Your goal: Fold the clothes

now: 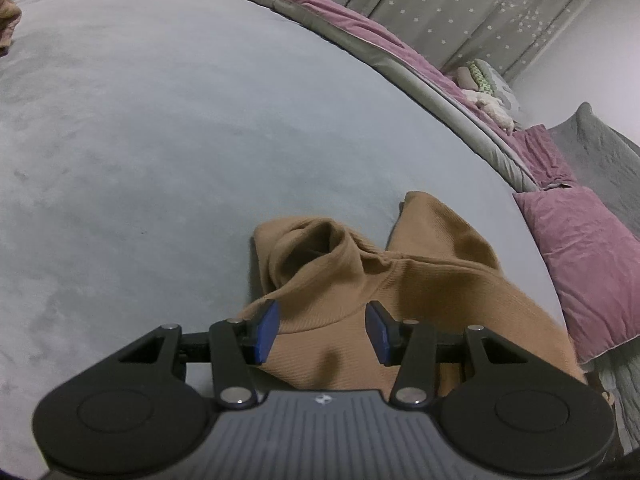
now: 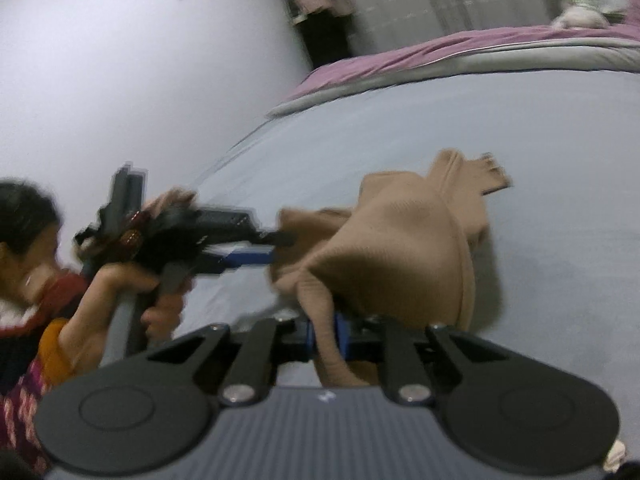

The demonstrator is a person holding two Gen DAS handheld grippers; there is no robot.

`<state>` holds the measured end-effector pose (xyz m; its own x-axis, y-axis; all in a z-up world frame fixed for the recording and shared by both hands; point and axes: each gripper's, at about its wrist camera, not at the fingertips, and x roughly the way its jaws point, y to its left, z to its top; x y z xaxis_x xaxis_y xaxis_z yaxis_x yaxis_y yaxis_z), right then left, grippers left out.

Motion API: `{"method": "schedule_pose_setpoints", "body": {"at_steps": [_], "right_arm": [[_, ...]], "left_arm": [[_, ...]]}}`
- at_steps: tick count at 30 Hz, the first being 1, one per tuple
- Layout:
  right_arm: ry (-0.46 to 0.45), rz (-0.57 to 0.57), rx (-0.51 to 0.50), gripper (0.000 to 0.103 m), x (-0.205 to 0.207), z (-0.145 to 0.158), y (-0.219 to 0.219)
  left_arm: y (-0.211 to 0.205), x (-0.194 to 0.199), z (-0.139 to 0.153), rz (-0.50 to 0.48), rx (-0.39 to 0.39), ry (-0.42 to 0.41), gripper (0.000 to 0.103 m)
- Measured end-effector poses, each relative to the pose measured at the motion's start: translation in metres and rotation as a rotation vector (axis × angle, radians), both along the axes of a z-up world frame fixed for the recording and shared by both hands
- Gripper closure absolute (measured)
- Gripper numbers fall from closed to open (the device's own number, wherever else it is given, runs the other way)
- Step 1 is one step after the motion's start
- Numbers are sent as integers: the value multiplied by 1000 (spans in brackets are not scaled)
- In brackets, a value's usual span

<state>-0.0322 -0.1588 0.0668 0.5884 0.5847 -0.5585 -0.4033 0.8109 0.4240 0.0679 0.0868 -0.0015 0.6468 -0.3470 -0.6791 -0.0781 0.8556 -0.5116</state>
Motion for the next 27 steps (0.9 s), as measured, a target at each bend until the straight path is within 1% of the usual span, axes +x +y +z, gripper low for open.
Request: {"method": "schedule_pose_setpoints", "body": {"at_steps": [6,11,15,23,27], "right_arm": [[16,150,-44,92,-11,-9,40],[34,232,-66,92,-19,-18,59],[44,287,-79,92,-24,-21,62],[95,425,-120,92,-37,-35,68],[128,477,-132,92,-39,-45,73]], "left_arm": [[-1,2,-3,-22,-65,18,57],[6,2,-5,14,-98,29,57],[13,2,-5,45,-123,26,57],[14,1,-4,49,-105,28,57],[14,0,-3,50,-95,30,57]]}}
